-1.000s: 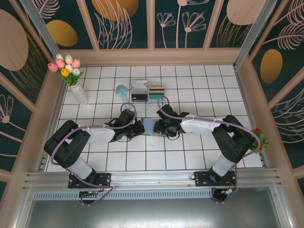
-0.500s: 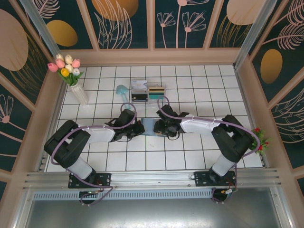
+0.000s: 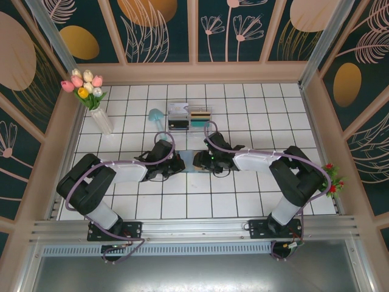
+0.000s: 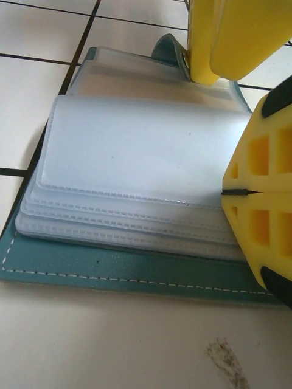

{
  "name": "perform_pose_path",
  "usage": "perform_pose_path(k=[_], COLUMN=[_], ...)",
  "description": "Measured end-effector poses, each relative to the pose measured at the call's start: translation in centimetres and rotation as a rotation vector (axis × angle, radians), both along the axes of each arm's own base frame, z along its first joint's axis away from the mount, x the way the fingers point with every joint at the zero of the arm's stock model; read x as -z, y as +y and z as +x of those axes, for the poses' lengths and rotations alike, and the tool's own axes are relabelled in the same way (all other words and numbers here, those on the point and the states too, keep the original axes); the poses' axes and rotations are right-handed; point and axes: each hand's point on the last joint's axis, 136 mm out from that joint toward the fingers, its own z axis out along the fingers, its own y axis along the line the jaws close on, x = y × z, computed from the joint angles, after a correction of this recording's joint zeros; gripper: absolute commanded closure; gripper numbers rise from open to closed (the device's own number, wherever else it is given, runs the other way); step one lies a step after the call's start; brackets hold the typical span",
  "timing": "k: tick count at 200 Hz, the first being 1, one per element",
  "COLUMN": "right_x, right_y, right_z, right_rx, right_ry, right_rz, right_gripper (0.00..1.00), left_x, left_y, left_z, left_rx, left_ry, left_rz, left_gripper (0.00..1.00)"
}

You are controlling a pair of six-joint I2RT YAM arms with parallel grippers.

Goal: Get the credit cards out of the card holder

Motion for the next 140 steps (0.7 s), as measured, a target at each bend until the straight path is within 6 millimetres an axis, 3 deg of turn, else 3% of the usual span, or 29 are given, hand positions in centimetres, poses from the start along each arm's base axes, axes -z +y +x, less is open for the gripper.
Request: perform_pose_path(k=[57, 140], right_x=[-1.2, -0.3], right_y=[-1.3, -1.5], right_z=[1.1, 0.0], right_rx=[0.032, -0.002], right_ry=[-0.049, -0.018], right_rz=[-0.01, -0.003], right_gripper=[0.41, 0.47], left_x=[0.0, 0.0], left_y=[0.3, 0.5], left_z=[0.2, 0.2], left_rx=[-0.011, -0.006], left_ry=[-0.006, -0.012], left_rz=[0.022, 0.04], left_gripper=[1.0, 1.0])
